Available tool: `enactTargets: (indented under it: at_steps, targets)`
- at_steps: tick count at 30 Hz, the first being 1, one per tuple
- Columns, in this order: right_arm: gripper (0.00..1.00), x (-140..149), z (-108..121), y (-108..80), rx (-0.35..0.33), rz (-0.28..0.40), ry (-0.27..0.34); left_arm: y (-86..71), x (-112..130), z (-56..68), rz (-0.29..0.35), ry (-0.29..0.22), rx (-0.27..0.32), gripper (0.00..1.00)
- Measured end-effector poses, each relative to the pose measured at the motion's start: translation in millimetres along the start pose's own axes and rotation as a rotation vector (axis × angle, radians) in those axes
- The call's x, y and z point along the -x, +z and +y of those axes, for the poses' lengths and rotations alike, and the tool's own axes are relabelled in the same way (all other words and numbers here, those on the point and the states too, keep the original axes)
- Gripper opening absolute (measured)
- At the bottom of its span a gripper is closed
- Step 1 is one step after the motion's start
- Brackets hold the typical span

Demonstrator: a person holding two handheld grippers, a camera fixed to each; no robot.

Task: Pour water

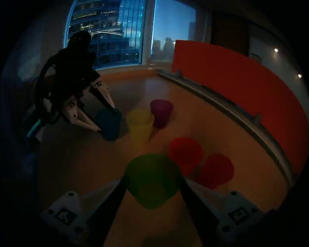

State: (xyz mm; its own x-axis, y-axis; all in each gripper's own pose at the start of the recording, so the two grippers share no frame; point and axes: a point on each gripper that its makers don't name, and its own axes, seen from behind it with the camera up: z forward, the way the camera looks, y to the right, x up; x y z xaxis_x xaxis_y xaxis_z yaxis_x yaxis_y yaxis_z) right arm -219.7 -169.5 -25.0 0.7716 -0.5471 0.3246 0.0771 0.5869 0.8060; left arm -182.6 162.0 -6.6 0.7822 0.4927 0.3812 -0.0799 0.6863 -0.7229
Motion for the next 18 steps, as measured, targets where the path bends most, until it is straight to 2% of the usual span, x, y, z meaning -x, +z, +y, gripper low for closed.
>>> enactTargets:
  at_steps: [18]
  targets:
    - [0.96, 8.3, 0.2, 14.2, 0.008, -0.009, 0.008, -1.5, 12.6, -4.1, -0.026, -0.024, -0.004, 0.90]
